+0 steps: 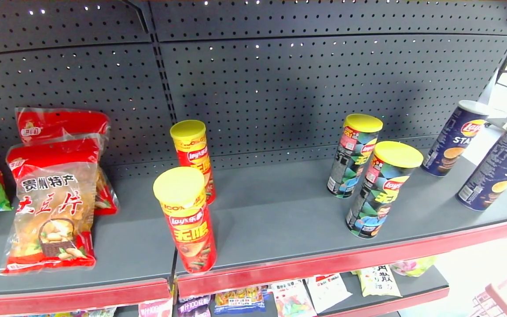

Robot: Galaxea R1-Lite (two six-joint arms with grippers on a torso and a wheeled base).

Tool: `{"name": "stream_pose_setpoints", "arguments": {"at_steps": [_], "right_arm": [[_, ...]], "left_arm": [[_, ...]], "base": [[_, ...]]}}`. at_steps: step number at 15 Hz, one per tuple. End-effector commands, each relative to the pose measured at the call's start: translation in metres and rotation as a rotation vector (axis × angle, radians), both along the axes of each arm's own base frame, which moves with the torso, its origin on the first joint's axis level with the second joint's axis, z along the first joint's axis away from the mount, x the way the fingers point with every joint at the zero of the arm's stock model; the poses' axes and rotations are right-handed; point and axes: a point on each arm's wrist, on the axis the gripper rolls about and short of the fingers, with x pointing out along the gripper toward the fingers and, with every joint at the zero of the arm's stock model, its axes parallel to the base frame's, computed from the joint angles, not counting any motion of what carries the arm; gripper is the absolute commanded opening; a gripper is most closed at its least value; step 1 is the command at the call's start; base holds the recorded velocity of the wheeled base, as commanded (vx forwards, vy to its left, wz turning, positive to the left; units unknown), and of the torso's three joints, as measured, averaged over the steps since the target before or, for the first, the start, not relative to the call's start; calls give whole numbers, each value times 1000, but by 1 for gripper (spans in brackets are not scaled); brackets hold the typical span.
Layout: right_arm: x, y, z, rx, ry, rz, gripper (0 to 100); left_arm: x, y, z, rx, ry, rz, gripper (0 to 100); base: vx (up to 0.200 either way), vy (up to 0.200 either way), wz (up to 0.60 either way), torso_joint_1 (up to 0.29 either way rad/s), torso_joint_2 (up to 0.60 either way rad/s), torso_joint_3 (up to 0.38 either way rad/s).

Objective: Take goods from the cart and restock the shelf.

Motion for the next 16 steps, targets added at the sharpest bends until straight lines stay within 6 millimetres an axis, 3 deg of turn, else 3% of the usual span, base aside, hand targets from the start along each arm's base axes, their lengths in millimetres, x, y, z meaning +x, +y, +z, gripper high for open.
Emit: {"name": "stream_pose_setpoints", "arguments": {"at_steps": [1,10,11,13,14,16], "right_arm": [[2,0,-4,10,-5,-4,100],[2,0,-4,10,-5,0,100],[2,0,-4,12,-5,-1,100],[2,0,-4,12,-5,0,100],[2,0,-4,13,-5,0,100],[2,0,-4,13,-5,2,100]], "left_arm": [[1,0,-3,-4,-5,27,100],[-4,-1,4,35,146,432,100],[-5,-2,4,27,128,402,100],[-13,-6,-1,-27,-8,5,100],[-12,-9,-3,-40,-27,-93,100],[-7,-9,-9,-17,-77,-110,100]], "base": [[0,0,0,0,0,0],[0,0,0,0,0,0],[0,0,0,0,0,0],[0,0,0,0,0,0],[0,0,0,0,0,0],[0,0,0,0,0,0]]}}
